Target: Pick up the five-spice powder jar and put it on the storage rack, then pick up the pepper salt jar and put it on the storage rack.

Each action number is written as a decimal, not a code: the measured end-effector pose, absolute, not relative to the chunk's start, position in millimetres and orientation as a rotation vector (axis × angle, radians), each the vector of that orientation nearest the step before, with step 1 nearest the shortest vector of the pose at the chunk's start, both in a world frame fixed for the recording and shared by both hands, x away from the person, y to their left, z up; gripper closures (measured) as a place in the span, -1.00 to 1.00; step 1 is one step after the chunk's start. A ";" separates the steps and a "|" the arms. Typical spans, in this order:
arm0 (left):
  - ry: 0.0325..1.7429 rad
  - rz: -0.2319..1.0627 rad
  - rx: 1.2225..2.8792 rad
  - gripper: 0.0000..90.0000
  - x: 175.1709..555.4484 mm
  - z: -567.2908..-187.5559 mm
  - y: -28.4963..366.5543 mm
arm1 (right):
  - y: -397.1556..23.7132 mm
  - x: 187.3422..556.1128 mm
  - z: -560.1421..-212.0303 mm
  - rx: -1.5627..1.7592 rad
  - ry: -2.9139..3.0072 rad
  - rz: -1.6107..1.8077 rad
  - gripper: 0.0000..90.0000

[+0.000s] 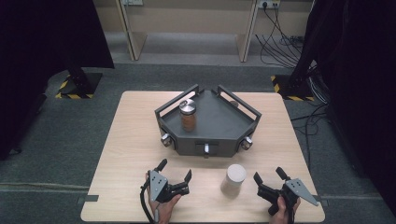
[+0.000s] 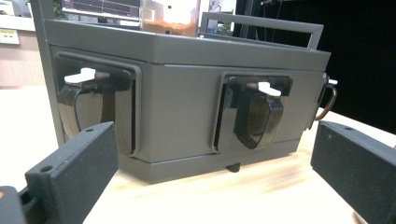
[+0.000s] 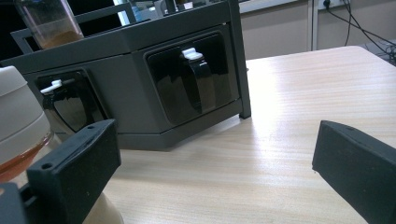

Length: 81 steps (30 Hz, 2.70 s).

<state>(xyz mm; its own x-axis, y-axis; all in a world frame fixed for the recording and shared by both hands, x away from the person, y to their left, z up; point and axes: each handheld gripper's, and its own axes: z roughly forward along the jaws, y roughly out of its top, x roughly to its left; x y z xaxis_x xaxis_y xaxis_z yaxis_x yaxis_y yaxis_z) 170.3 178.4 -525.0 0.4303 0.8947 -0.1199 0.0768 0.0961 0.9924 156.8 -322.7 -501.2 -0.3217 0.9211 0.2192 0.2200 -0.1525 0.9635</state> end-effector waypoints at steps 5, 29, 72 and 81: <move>0.968 0.763 1.338 -0.99 168.6 -528.7 178.7 | -322.7 157.0 -501.1 1.314 1.525 1.522 -0.97; 0.915 0.801 1.420 -0.92 160.4 -529.1 176.4 | -325.1 157.6 -502.2 1.326 1.522 1.535 -0.97; 0.906 0.779 1.375 -0.96 158.4 -535.5 181.5 | -326.3 146.7 -500.9 1.253 1.518 1.598 -0.97; 0.906 0.773 1.372 -0.96 158.6 -535.8 182.5 | -316.8 126.5 -494.5 1.115 1.580 1.639 -0.97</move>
<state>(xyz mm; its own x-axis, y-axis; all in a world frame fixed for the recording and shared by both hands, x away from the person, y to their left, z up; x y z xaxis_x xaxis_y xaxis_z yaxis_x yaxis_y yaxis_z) 158.6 182.5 -535.8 0.4654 0.8811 -0.0839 0.0552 0.0658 0.9963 126.5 -316.8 -494.5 -0.4694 0.8679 0.1624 0.1307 -0.1136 0.9849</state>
